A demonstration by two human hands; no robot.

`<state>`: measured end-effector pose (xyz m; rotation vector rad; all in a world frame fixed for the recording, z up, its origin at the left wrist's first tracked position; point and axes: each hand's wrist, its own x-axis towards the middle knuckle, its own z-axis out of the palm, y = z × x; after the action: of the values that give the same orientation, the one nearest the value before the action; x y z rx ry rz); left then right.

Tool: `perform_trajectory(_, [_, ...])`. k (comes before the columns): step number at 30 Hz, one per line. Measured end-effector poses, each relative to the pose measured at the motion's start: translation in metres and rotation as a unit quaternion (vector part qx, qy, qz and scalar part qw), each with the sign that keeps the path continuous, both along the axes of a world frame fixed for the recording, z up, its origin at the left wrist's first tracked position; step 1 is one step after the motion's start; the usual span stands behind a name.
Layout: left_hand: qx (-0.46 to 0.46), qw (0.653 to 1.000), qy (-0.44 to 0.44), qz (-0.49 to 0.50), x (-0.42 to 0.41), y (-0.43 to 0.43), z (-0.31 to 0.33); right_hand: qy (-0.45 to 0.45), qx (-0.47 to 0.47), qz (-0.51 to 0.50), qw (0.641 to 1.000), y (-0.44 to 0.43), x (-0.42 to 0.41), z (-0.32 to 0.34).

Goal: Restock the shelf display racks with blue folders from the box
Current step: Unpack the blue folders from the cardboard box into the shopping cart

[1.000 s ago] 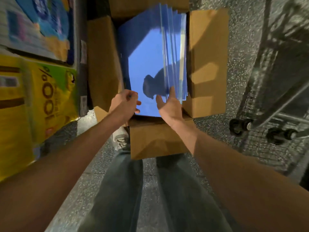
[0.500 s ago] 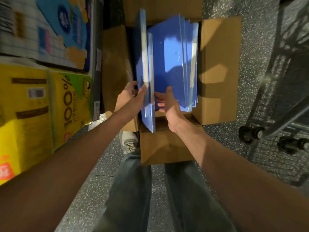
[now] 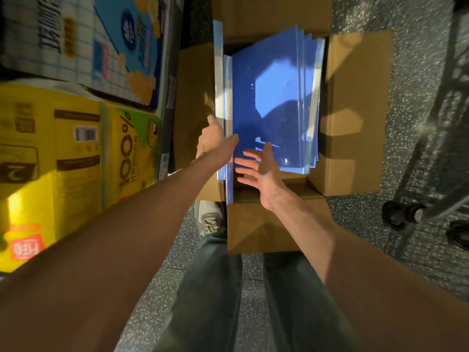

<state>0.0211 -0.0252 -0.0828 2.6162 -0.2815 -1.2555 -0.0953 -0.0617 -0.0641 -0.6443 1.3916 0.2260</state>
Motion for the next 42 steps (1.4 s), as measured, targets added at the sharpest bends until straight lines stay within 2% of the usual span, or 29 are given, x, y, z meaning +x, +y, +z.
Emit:
perform_trajectory(6, [-0.002, 0.999, -0.038, -0.019, 0.000, 0.006, 0.023, 0.011, -0.038, 0.057, 0.998, -0.002, -0.031, 0.015])
perform_trajectory(10, [0.011, 0.996, -0.066, -0.057, -0.004, 0.012, 0.065, 0.015, -0.060, 0.092, 0.994, -0.006, -0.053, 0.041])
perform_trajectory(14, [0.015, 0.992, -0.097, -0.077, -0.011, 0.013, 0.137, 0.001, -0.088, 0.123, 0.988, -0.020, -0.068, 0.097])
perform_trajectory(18, [0.010, 0.988, -0.121, -0.094, -0.021, 0.007, 0.223, -0.004, -0.063, 0.110, 0.992, -0.045, -0.070, 0.173])
perform_trajectory(27, [-0.058, 0.978, -0.163, -0.115, -0.060, -0.019, 0.412, -0.021, -0.169, 0.183, 0.968, -0.083, -0.100, 0.336])
perform_trajectory(30, [-0.088, 0.973, -0.170, -0.125, -0.073, -0.023, 0.456, 0.011, -0.234, 0.240, 0.942, -0.088, -0.115, 0.378])
perform_trajectory(35, [-0.162, 0.967, -0.156, -0.122, -0.093, -0.030, 0.512, 0.046, -0.225, 0.287, 0.930, -0.088, -0.147, 0.421])
perform_trajectory(39, [-0.240, 0.956, -0.128, -0.115, -0.113, -0.030, 0.543, 0.042, -0.227, 0.251, 0.940, -0.074, -0.183, 0.444])
perform_trajectory(42, [-0.302, 0.940, -0.106, -0.120, -0.133, -0.010, 0.566, 0.021, -0.247, 0.150, 0.957, -0.063, -0.220, 0.431])
